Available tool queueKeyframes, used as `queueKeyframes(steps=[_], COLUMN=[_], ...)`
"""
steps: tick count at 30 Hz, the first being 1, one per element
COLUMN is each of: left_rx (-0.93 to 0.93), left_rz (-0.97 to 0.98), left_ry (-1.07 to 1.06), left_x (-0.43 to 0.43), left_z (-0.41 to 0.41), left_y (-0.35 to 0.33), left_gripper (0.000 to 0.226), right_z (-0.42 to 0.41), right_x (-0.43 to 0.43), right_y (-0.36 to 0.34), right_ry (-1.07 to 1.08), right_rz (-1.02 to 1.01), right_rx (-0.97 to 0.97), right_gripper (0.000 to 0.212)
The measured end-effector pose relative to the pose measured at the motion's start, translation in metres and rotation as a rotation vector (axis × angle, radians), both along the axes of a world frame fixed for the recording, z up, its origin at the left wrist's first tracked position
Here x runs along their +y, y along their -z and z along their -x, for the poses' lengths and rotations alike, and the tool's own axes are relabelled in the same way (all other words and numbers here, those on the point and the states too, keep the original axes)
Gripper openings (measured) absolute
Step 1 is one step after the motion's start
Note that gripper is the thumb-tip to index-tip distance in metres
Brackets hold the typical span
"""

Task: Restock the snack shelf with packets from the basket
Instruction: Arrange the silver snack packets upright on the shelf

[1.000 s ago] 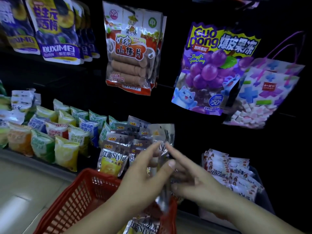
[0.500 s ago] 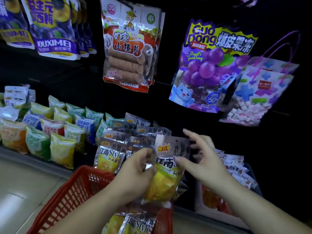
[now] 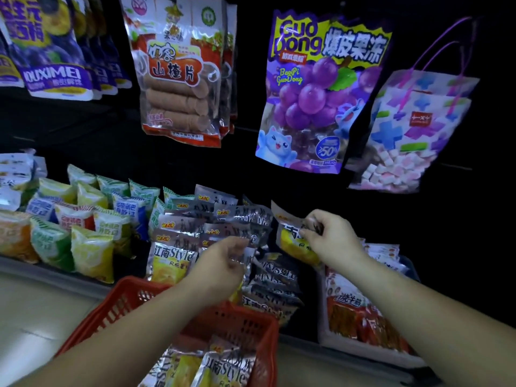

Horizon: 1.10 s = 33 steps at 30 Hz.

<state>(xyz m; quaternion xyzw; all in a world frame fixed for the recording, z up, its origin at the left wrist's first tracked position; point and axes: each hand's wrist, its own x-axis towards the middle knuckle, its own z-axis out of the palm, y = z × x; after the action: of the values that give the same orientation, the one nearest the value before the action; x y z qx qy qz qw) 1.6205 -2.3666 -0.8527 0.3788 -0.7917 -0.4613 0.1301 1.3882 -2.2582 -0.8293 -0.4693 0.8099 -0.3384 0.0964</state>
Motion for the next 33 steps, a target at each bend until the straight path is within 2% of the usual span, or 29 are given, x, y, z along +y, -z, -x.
queueKeyframes(steps=[4, 8, 11, 13, 16, 19, 21, 22, 25, 27, 30, 32, 33], left_rx=[-0.105, -0.163, -0.279, -0.389, -0.525, -0.588, -0.542, -0.470, -0.187, -0.103, -0.037, -0.019, -0.006], left_rz=[0.013, 0.080, 0.238, 0.439, 0.614, 0.763, 0.831, 0.813, 0.626, 0.487, 0.343, 0.317, 0.290], left_ry=[0.046, 0.127, 0.234, 0.399, 0.590, 0.624, 0.599, 0.567, 0.399, 0.287, 0.174, 0.102, 0.061], left_x=[-0.007, -0.030, -0.055, -0.068, -0.084, -0.090, -0.093, -0.096, -0.103, -0.106, -0.109, -0.111, -0.111], left_z=[0.022, 0.052, 0.079, 0.096, 0.112, 0.119, 0.121, 0.121, 0.125, 0.133, 0.152, 0.164, 0.170], left_y=[0.003, 0.029, 0.055, 0.074, 0.107, 0.136, 0.149, 0.153, 0.155, 0.150, 0.146, 0.146, 0.147], left_gripper=[0.047, 0.044, 0.038, 0.038, 0.048, 0.038, 0.025, 0.019, 0.019, 0.016, 0.009, 0.008, 0.008], right_z=[0.027, 0.054, 0.071, 0.078, 0.087, 0.093, 0.094, 0.092, 0.093, 0.092, 0.100, 0.107, 0.109], right_x=[-0.023, -0.052, -0.076, -0.086, -0.091, -0.088, -0.084, -0.083, -0.077, -0.074, -0.076, -0.080, -0.082], right_y=[0.025, 0.045, 0.074, 0.099, 0.130, 0.146, 0.149, 0.148, 0.150, 0.146, 0.144, 0.147, 0.149], right_ry=[0.062, 0.163, 0.128, 0.096, 0.070, -0.047, -0.090, -0.097, -0.144, -0.172, -0.164, -0.120, -0.089], right_rz=[-0.016, -0.044, -0.020, -0.049, -0.104, -0.193, -0.279, -0.302, -0.308, -0.302, -0.241, -0.294, -0.411], right_rx=[0.014, 0.165, 0.199, 0.118, -0.053, -0.229, -0.283, -0.339, -0.396, -0.373, -0.358, -0.163, 0.069], right_gripper=[0.037, 0.013, 0.004, 0.007, 0.022, 0.041, 0.029, 0.020, 0.019, 0.019, 0.029, 0.020, 0.032])
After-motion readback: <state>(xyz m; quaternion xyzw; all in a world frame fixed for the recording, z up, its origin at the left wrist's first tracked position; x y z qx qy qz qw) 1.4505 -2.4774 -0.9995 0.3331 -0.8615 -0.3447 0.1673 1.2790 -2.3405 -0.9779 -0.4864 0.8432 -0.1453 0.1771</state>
